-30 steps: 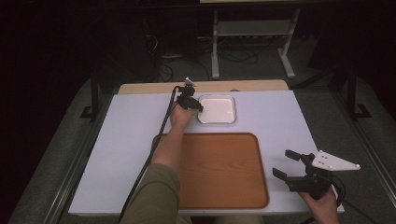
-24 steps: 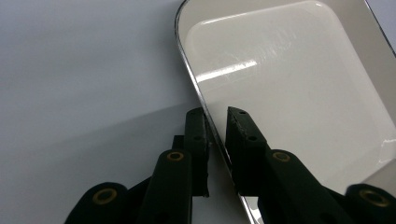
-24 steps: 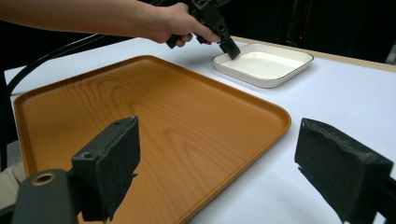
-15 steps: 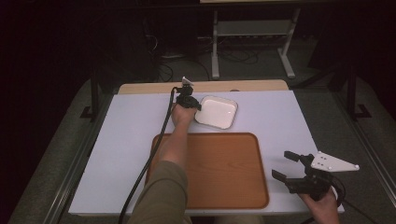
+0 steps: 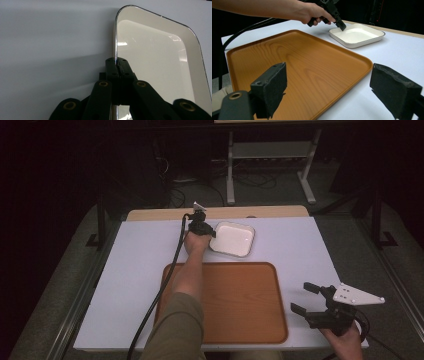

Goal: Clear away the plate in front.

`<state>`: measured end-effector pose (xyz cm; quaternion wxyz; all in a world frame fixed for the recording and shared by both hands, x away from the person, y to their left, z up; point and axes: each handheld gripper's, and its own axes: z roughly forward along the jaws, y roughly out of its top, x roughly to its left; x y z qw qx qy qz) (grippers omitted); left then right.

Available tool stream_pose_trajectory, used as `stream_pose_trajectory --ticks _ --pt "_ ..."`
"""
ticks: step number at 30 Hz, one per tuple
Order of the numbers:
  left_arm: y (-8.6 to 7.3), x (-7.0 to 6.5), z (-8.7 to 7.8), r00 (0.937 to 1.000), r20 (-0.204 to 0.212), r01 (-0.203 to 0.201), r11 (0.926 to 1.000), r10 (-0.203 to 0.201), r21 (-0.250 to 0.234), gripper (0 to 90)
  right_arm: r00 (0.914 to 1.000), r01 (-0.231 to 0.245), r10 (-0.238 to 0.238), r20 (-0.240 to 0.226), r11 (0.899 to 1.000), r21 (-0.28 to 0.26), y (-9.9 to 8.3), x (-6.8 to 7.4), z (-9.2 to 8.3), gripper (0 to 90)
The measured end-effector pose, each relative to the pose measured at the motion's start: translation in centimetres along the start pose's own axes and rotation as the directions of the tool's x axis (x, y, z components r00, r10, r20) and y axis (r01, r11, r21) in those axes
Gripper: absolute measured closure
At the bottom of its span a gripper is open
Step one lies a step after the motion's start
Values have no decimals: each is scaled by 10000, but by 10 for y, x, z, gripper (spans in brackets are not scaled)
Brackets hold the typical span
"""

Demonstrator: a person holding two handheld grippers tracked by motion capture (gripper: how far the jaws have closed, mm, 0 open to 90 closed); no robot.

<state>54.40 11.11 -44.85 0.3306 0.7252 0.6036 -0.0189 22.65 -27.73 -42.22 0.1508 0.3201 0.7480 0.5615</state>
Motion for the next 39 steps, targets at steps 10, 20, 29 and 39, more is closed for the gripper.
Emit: stream_pose_trajectory --ticks 10,20,29,39 --pt "3 -2 -10 9998 166 -99 9996 104 -279 890 10000 -11 11 -31 10000 -13 0 0 0 135" --pt "5 -5 -30 9969 513 -576 9971 601 -492 890 9999 -66 66 -124 10000 -50 0 1 -1 135" --pt "0 -6 -56 9939 853 -612 9930 699 -1007 890 9997 -227 228 43 9996 -185 -2 0 -6 135" --pt "-5 1 -94 9914 1161 -421 9870 605 -1549 891 9999 -136 137 44 9998 -170 -2 3 -4 135"
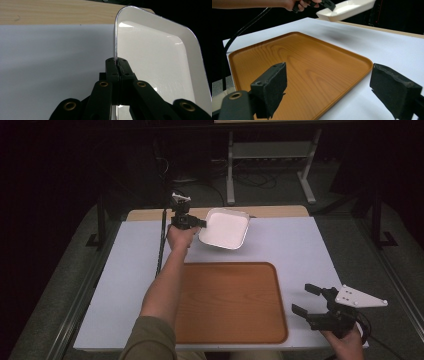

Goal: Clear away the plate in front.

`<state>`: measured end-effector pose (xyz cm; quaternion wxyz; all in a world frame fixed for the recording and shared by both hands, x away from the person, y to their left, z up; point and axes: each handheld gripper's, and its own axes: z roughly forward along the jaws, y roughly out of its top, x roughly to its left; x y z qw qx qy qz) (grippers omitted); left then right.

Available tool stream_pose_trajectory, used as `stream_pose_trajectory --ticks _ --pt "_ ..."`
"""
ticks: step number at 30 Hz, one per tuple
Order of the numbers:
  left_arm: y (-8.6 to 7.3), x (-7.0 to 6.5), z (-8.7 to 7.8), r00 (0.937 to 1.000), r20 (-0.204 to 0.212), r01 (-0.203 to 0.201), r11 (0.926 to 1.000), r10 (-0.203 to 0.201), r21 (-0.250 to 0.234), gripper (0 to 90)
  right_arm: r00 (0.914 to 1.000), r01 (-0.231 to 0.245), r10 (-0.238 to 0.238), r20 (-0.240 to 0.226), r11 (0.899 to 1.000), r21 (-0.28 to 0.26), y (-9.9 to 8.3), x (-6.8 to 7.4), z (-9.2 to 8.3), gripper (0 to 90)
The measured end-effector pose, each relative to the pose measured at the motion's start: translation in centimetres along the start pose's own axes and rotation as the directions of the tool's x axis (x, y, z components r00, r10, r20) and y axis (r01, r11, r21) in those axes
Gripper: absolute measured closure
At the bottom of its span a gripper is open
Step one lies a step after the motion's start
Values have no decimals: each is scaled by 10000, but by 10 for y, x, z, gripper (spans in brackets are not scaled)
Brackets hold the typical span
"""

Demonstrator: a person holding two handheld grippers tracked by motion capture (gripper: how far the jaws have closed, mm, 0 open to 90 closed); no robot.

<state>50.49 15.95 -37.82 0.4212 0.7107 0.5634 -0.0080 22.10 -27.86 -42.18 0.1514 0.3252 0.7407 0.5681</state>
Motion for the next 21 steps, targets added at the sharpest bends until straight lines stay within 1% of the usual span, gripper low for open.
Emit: stream_pose_trajectory --ticks 1,3,5,7,12,14,17,21 --pt "0 1 -4 10000 20 29 10000 -29 -35 890 10000 1 -1 5 10000 -7 0 0 0 135" --pt "-2 1 -11 9999 -111 60 9999 -61 -137 890 10000 -1 1 12 10000 -36 0 0 0 135" --pt "-3 2 -18 10000 -85 37 9999 -38 -159 890 10000 -24 24 11 10000 -14 0 0 0 135" --pt "-4 2 -25 9999 -156 -65 9999 63 -127 890 10000 14 -14 40 10000 29 0 0 0 135" --pt "-9 2 -37 9993 -349 -95 9999 92 -101 890 9999 -97 98 101 9999 -60 -1 -2 -3 135" --pt "-11 2 -43 9994 -315 -163 9998 159 -136 890 9998 -135 136 153 9999 -93 -1 -3 -5 135" --pt "-13 0 -48 9994 -305 -161 9997 155 -199 890 9996 -169 172 229 9998 -130 -2 -4 -5 135" --pt "-17 -2 -57 9994 -246 -230 9993 223 -292 890 9996 -171 174 233 9998 -99 -2 -3 -5 135"
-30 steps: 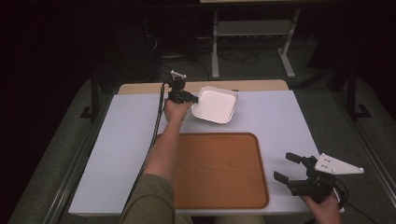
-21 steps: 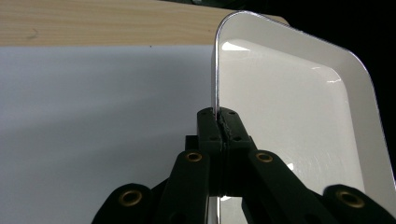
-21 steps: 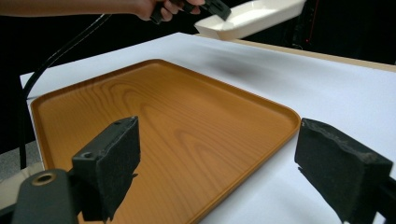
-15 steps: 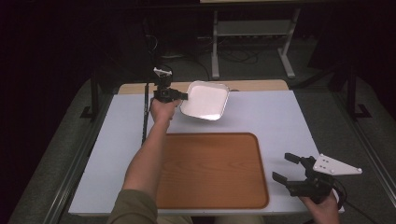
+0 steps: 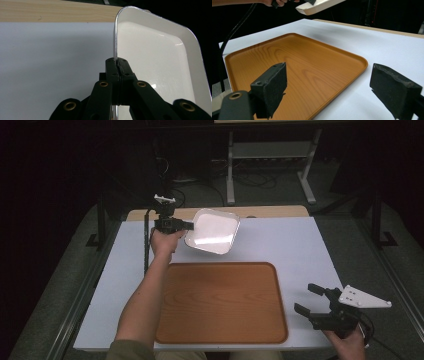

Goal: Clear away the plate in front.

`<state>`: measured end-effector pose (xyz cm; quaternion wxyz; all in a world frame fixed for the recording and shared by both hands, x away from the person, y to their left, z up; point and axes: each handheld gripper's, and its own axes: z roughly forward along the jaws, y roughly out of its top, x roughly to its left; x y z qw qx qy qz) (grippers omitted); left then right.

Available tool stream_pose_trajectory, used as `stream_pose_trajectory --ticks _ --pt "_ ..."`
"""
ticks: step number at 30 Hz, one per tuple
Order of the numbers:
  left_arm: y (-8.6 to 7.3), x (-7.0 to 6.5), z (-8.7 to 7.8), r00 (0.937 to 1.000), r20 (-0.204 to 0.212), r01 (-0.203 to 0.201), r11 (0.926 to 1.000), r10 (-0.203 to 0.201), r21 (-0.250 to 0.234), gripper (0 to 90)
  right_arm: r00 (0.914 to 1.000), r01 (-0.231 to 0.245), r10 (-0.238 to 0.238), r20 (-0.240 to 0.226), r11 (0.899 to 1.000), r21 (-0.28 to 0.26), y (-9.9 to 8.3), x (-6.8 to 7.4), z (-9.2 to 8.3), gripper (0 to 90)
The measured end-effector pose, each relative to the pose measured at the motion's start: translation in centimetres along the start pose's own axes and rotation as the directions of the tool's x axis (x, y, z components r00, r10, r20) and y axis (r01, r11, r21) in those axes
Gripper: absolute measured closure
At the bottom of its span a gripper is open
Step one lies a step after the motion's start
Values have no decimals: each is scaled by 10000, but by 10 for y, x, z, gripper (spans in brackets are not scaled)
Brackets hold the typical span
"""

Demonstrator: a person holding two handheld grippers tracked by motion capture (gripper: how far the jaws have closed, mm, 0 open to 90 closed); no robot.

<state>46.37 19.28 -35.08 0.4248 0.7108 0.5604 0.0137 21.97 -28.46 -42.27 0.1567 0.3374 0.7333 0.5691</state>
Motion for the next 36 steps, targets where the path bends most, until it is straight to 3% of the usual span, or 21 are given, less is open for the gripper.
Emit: stream_pose_trajectory --ticks 15,21,36 --pt "-18 5 -37 9999 113 11 9996 -8 -283 890 9999 21 -23 156 10000 87 0 2 0 135" --pt "-23 5 -45 9997 91 -206 9997 208 -137 890 9998 15 -17 198 9999 112 0 2 0 135" --pt "-36 6 -64 9989 377 -282 9993 290 -228 890 9997 73 -79 244 9997 241 0 3 3 135"
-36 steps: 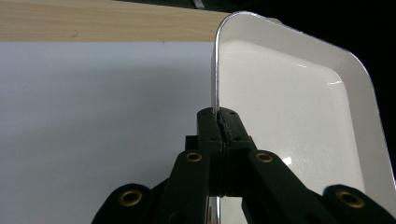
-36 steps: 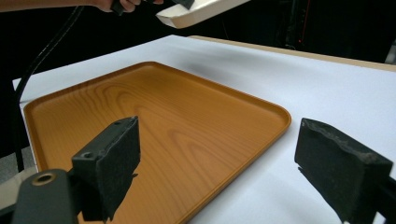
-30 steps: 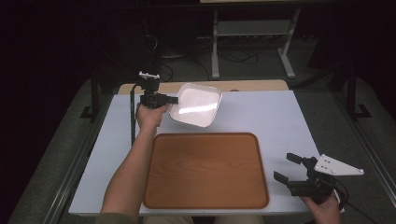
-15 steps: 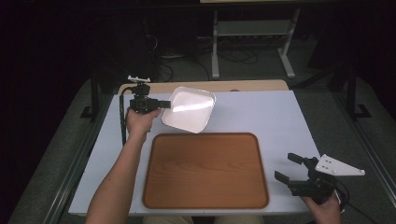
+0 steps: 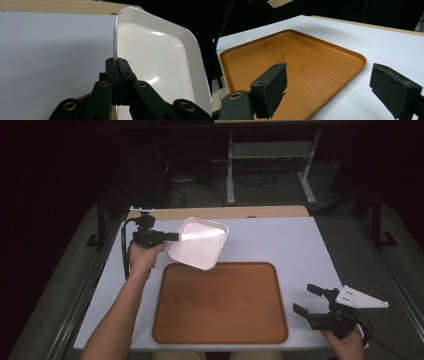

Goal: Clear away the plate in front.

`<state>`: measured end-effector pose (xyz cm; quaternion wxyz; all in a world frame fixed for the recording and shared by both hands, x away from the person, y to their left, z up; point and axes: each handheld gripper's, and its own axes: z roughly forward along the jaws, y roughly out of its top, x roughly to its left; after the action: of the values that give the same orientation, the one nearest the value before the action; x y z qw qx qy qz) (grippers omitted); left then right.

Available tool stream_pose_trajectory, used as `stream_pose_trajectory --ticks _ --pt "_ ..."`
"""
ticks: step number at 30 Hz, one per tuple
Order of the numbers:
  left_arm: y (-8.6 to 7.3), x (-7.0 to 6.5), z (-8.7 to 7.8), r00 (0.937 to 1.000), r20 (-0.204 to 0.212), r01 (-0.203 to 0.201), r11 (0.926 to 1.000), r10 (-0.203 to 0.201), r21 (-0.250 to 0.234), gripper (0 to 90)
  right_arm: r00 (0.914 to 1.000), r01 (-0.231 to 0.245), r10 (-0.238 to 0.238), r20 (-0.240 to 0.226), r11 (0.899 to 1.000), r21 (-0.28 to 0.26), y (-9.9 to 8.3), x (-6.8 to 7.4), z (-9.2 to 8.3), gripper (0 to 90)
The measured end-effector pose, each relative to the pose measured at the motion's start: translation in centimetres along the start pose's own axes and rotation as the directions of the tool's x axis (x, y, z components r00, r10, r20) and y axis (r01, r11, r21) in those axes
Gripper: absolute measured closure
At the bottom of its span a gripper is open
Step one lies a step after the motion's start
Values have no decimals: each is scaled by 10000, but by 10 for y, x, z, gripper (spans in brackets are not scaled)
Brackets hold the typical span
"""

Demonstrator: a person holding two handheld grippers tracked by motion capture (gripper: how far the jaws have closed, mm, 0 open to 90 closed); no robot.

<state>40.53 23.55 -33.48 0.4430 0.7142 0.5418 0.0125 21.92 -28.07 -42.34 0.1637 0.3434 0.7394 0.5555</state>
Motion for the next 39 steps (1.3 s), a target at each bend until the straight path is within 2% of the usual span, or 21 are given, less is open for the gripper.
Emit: stream_pose_trajectory --ticks 3,13,22,34,36,39 --pt "-1 2 -4 9999 168 31 9999 -29 -131 890 10000 -21 21 12 10000 14 0 0 0 135" --pt "-9 1 -17 9996 198 -196 9997 199 -143 890 10000 47 -47 -1 9999 148 0 1 2 135" --pt "-23 8 -25 9997 153 -189 9998 190 -85 890 10000 82 -82 -10 9998 204 1 2 4 135" --pt "-53 11 -18 9999 -55 -109 9998 110 152 889 9999 117 -116 -56 9996 246 1 3 6 135" --pt "-58 11 -15 10000 18 -22 9998 22 192 890 9999 127 -126 -80 9996 248 1 3 6 135" --pt "-66 9 -11 9999 -60 -98 9995 100 313 889 9999 155 -153 -80 9994 294 2 3 8 135"
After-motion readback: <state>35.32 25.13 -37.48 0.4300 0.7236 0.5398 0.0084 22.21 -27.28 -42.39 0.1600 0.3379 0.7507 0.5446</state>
